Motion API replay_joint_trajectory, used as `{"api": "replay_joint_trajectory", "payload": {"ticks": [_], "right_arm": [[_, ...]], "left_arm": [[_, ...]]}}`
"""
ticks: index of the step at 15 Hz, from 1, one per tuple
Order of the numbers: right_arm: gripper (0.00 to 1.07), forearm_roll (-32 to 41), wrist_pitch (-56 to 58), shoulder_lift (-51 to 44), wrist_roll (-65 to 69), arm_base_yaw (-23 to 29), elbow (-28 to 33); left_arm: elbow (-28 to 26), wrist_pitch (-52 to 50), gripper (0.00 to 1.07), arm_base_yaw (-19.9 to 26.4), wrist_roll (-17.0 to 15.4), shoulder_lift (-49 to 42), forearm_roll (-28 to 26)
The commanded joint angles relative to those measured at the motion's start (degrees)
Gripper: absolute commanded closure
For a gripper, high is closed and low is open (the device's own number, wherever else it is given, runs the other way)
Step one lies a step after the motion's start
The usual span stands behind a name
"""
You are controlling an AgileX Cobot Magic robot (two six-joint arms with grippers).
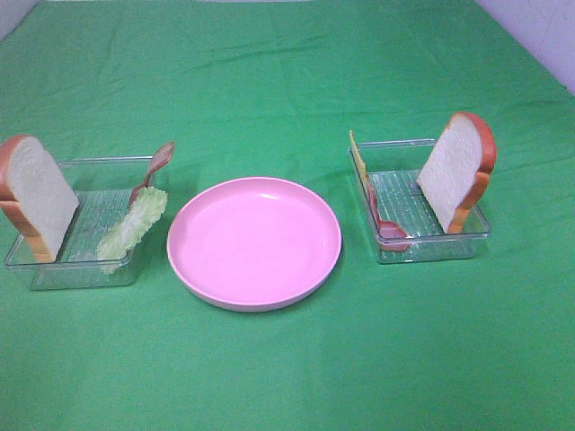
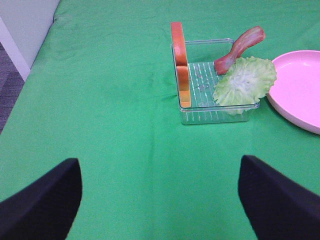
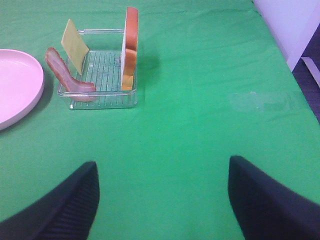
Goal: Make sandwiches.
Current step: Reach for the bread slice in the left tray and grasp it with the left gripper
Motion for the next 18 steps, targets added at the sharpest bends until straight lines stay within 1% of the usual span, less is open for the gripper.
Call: {"api": "replay_joint_trajectory", "payload": {"ticks": [1,13,15,16,18], "right_arm": [[0.38,-0.06,-0.40,-0.74,-0.57,-0.23,0.23],[0.38,-0.06,-0.40,-0.74,-0.57,-0.23,0.23],[0.38,-0.06,-0.40,-0.74,-0.57,-0.23,0.23],[0.38,-0.06,-0.40,-0.74,-0.57,-0.23,0.23],[0.38,-0.06,-0.40,-0.74,-0.57,-0.23,0.23]], "left_arm": [[0.11,-0.57,0.26,-0.06,0.34,-1.26,-0.46],[0.11,-0.69,0.26,-0.06,0.00,-1.15,-0.46],[-0.74,-1.26,0.26,-0.06,0.00,-0.40,-0.46],[-2.01,-2.06,0.26,-0.06,0.00,0.80,-0.46],[-4.70,-4.53,0.26,-0.06,0.00,5.50,-0.63]]}}
